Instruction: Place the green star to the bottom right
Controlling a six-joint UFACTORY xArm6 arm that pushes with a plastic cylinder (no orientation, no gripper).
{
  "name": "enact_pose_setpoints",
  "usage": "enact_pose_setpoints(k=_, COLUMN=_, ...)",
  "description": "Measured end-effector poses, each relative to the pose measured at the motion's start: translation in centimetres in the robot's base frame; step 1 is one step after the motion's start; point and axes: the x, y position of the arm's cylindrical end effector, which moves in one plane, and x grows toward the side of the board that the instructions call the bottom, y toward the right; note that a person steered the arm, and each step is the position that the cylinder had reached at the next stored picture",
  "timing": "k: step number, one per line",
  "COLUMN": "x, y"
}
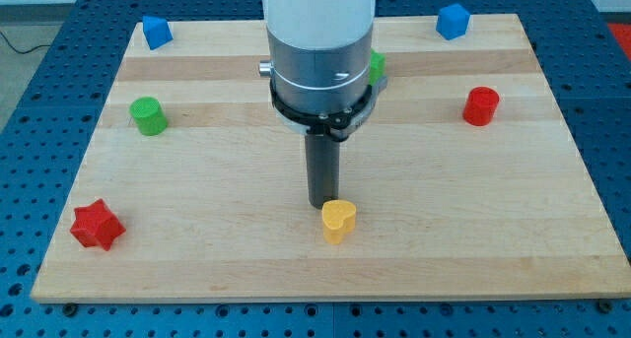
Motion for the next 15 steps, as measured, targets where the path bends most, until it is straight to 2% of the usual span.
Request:
enact_pose_setpoints(k=1, x=-3.5, y=-1.8)
enact_pose_setpoints(k=3, x=-14.5, y=-5.3)
enact_pose_setpoints(k=4, x=-19.1, y=-5.2)
enact_pose_setpoints(k=5, x=-21.8, y=-4.2)
enact_pose_setpoints(k=7, x=-23.3, y=3.5)
enact_pose_setpoints(k=8, x=-24.9, y=5.2)
enact_pose_setpoints(k=9, x=-25.2, y=8.3)
enact_pose_setpoints(k=10, x=-23.4, y=10.9)
enact_pose_setpoints(k=11, x=-18.9, y=10.9)
enact_pose_setpoints(k=12, x=-18.4, y=10.9)
enact_pose_setpoints(k=13, x=-23.3, y=10.5)
enact_pose_setpoints(k=14, x=-26.2, y=8.2)
enact_pose_setpoints(k=15, x=-23.7, y=5.6)
